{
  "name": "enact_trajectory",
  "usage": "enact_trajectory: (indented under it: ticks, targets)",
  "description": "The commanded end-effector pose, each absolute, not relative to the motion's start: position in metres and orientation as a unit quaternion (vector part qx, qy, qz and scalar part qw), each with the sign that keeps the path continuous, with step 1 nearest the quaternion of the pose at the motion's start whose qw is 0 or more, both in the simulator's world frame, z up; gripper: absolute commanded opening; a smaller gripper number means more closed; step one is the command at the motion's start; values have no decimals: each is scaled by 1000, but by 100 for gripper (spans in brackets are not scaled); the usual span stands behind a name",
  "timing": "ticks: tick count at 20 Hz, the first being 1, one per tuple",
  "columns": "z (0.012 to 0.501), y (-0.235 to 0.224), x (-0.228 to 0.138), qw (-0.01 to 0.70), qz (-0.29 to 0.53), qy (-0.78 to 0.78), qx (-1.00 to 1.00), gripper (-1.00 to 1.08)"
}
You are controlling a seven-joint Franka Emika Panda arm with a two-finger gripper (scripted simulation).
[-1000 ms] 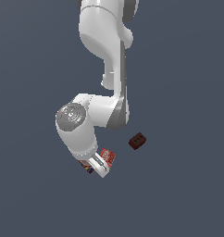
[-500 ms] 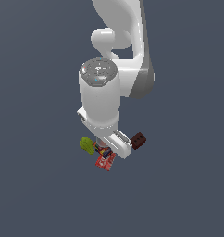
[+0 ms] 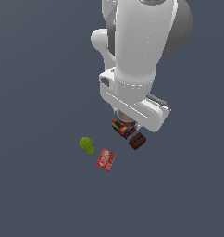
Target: Pick up a designated object from a clutter of objects.
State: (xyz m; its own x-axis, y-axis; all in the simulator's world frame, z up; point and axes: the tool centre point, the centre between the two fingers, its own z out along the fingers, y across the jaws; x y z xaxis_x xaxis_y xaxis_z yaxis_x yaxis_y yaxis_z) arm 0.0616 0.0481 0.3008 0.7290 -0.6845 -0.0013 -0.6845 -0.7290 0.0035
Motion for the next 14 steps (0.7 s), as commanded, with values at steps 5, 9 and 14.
enact_trajectory:
  ticks: [5, 9, 14]
  targets:
    - [359, 90, 44, 1, 1, -368, 930, -100]
    - [384, 108, 38, 1, 0, -368, 930, -100]
    - [401, 121, 34, 0, 0, -368, 930, -100]
